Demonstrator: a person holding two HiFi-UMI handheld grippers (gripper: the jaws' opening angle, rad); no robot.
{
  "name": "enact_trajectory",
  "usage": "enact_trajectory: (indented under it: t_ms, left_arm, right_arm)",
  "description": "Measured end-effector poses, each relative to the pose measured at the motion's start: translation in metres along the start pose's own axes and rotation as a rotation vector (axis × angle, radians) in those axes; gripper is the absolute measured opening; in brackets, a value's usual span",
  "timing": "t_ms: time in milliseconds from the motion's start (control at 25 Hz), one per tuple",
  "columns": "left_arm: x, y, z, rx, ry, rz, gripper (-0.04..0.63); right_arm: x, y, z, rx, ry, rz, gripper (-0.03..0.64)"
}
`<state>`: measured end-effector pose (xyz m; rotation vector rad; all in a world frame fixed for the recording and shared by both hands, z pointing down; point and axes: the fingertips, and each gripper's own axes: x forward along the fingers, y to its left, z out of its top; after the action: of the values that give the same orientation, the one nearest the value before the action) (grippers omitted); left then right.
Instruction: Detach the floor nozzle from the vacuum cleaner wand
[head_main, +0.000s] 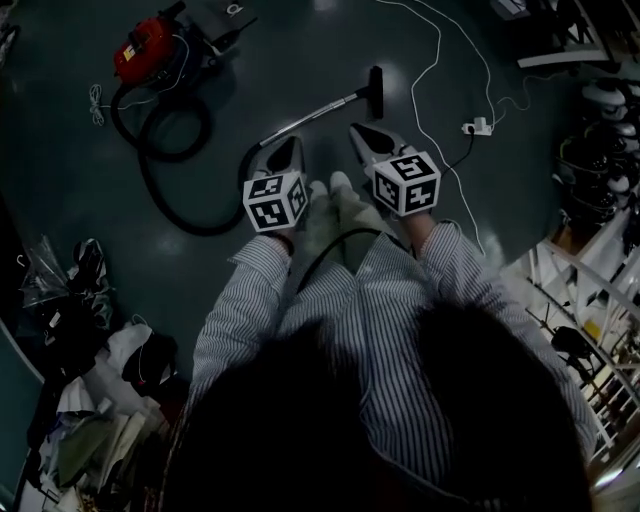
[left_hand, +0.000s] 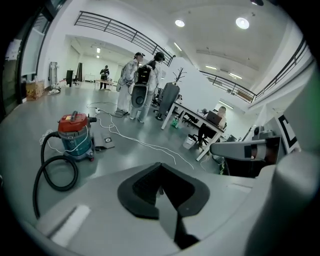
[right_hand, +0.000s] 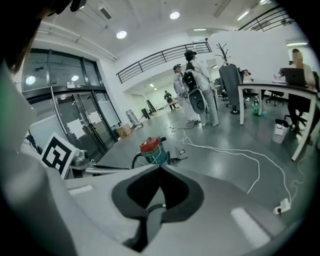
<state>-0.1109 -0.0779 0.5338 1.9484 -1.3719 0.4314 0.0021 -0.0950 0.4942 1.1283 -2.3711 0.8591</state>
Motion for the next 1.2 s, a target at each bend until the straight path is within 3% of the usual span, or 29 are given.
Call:
enact_trajectory:
  t_ms: [480,680,840,1200]
  left_arm:
    - [0.112,0.031,-0.1,0.021,0.081,-0.001,0.006]
    - [0.174,0.055,-0.146,0.079,0.07,-0.017,0.006]
    - [0.231,0.085,-0.193,0.163,0.063,-0.04,0.006]
    - [0.377,0.16,-0.297,0.453,0.123,-0.078,0.006]
  right_arm:
    - [0.1,-0.072,-0.107,0.049,0.083,-0.021,0.002]
    - [0.153,-0.111,-0.157,0.052,0.083,-0.013,0.002]
    - [0.197,-0.148,-0.205,0.041,0.077,-0.027,0.002]
    - [0.301,-0.24,-0.309,0.028,0.016,-0.018,0.002]
